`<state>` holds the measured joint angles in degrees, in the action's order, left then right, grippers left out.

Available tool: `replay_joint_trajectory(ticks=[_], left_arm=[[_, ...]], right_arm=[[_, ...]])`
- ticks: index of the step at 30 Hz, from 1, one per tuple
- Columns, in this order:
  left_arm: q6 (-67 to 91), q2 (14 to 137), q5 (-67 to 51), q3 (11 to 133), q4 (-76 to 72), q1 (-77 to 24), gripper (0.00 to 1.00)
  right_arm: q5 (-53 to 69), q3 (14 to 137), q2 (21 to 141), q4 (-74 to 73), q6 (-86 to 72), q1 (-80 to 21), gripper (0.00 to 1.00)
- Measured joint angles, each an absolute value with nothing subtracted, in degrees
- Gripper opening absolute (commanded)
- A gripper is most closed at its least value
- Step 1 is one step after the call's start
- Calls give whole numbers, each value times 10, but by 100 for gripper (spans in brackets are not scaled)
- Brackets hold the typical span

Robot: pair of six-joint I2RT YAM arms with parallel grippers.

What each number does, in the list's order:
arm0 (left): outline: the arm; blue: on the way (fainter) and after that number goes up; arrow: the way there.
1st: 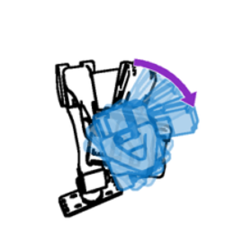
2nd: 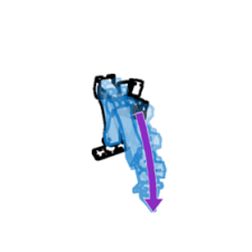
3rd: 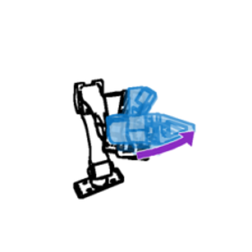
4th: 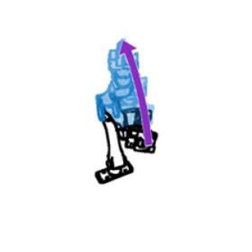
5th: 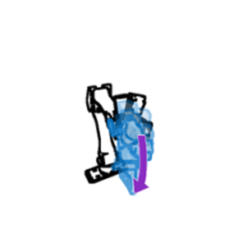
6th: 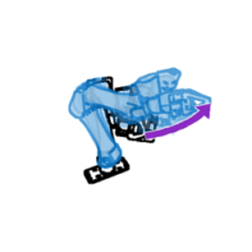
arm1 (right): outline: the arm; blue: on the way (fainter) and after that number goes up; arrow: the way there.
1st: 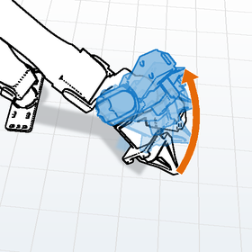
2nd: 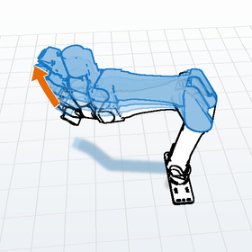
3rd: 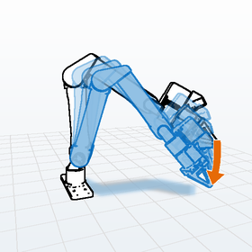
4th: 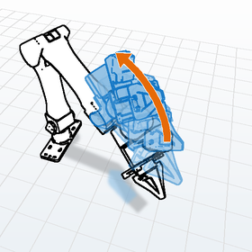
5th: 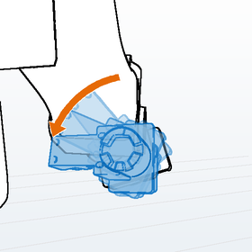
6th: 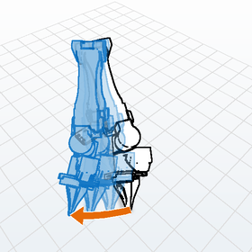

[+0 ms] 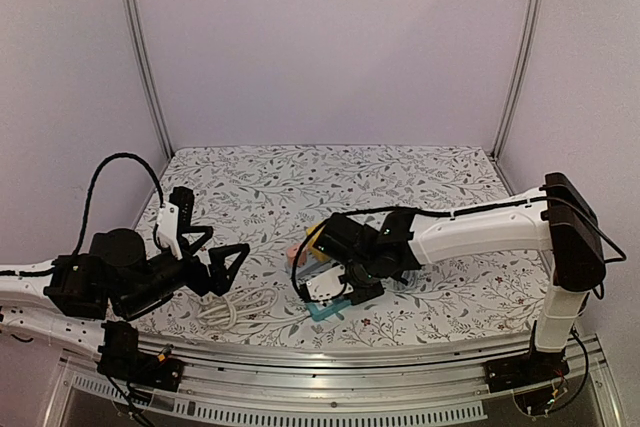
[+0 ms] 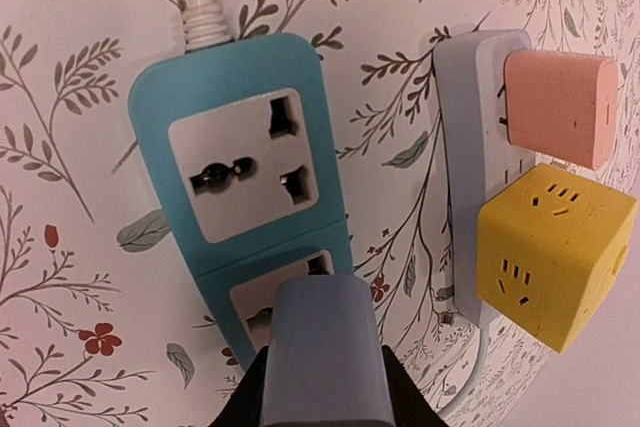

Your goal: Insert the plug

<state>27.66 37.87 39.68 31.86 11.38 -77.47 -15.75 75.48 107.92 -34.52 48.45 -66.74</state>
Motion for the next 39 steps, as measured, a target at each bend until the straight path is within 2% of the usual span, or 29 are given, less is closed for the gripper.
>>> replay_joint_trajectory(ticks=[7,25,39], left_arm=[[277,379,397,319,114,-775,98],[276,379,395,319,112,-775,98],[276,379,394,319,112,-775,98]], right_arm=[[-128,802,1099,-412,458,-667,0],[-41,826,1107,-514,356,-689,0],[-22,852,1127,-543,348,-700,0]])
